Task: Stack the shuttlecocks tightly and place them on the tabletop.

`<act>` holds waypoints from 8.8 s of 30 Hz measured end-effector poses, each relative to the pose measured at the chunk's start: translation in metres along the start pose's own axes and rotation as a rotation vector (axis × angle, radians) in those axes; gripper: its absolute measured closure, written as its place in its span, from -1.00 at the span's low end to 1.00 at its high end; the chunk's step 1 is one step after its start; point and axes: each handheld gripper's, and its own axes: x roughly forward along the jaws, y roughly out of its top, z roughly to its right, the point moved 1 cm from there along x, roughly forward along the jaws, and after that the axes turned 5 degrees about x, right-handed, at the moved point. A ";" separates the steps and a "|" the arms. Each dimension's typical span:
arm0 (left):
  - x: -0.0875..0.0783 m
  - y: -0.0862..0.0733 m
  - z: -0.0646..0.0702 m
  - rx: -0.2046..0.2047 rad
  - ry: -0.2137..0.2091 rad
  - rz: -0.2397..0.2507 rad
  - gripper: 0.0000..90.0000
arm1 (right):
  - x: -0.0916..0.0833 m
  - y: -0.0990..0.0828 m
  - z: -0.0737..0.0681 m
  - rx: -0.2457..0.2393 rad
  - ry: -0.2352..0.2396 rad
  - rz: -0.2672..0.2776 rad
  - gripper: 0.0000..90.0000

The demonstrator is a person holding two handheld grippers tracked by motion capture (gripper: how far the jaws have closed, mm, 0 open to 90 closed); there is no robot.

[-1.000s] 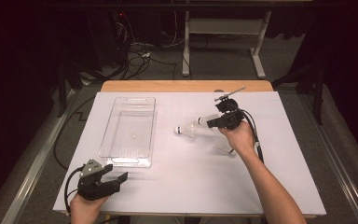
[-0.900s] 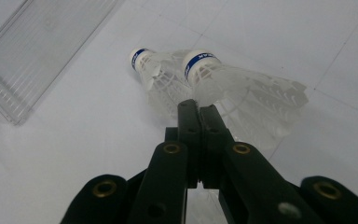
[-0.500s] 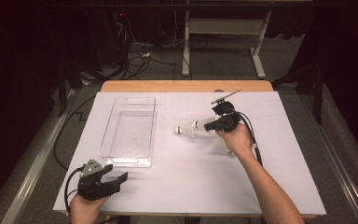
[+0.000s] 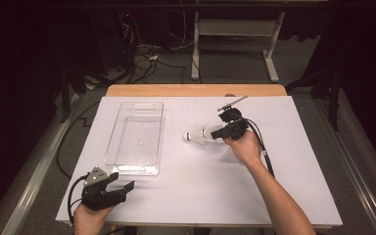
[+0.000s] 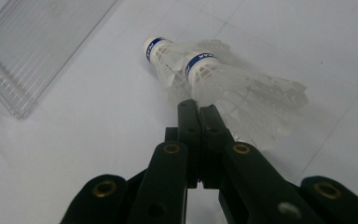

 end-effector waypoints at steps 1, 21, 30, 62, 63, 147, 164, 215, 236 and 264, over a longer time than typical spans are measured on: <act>0.000 0.000 0.000 0.001 0.000 -0.001 -0.32 | 0.001 0.000 0.000 0.001 0.000 0.000 1.00; 0.000 0.000 0.000 0.002 -0.003 -0.001 -0.33 | 0.010 0.002 -0.004 0.002 0.010 -0.006 1.00; 0.000 0.000 0.000 0.003 -0.003 -0.002 -0.32 | 0.013 0.004 -0.006 -0.006 0.015 -0.008 1.00; 0.000 0.000 0.000 0.004 -0.006 -0.002 -0.32 | 0.026 0.012 -0.016 -0.013 0.014 -0.033 1.00; 0.000 0.000 0.000 0.004 -0.006 -0.002 -0.32 | 0.027 0.013 -0.016 -0.017 0.015 -0.032 1.00; 0.001 0.000 0.000 0.010 -0.015 -0.008 -0.32 | 0.036 0.019 -0.007 -0.002 -0.091 -0.073 0.91; 0.001 0.000 0.001 0.011 -0.012 -0.006 -0.32 | 0.028 0.014 -0.001 0.023 -0.128 -0.045 0.47; 0.000 0.000 0.001 0.009 -0.013 -0.001 -0.32 | -0.002 0.000 0.005 0.009 -0.157 0.018 0.34; 0.000 0.000 0.001 0.005 -0.012 0.000 -0.32 | -0.013 -0.013 0.018 0.032 -0.174 0.013 0.34; 0.000 0.000 0.001 0.007 -0.011 0.000 -0.32 | -0.018 -0.026 0.032 0.058 -0.220 -0.025 0.36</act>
